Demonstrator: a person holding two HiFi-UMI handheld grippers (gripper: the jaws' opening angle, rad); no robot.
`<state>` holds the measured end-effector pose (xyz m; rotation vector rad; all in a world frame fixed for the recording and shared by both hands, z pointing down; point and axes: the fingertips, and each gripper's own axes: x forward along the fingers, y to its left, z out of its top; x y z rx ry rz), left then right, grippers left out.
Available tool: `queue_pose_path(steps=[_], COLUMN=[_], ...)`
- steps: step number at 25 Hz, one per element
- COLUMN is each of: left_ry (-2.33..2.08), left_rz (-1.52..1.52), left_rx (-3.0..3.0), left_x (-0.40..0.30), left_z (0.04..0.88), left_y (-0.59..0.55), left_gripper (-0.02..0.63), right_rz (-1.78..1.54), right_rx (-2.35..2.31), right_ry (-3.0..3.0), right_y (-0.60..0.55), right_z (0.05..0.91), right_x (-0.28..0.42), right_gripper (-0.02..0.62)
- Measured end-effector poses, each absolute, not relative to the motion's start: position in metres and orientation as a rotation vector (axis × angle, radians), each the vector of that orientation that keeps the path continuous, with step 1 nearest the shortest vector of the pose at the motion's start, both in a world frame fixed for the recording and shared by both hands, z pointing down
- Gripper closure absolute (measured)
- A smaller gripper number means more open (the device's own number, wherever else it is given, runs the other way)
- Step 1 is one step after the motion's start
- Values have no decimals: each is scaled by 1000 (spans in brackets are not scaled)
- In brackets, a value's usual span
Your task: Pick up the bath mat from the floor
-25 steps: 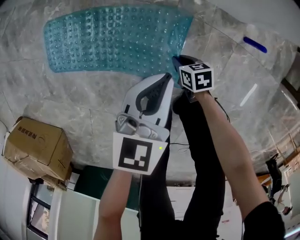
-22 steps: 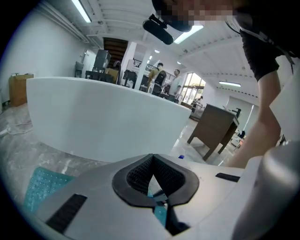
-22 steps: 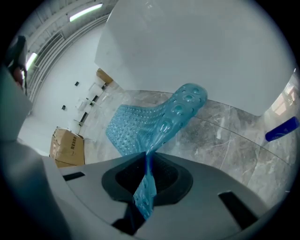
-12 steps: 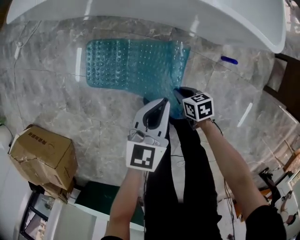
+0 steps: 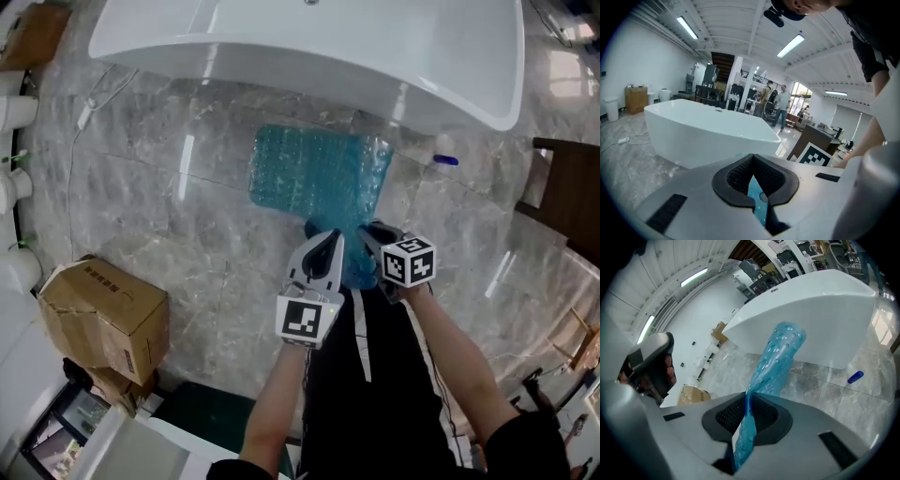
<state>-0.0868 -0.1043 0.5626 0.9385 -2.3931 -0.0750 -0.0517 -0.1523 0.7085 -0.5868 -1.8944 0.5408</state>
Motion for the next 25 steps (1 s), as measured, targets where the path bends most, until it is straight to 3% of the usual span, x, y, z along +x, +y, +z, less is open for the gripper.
queue_pose_path(steps=[25], left_ry=[-2649], left_rz=[-103], left_rx=[820], left_x=[-77], left_z=[293], left_y=[3], left_gripper=[604], right_rz=[676], right_rx=[-788], right_ry=[-2279], right_y=[-86], right_z=[373], right_x=[-81], right_gripper=[555])
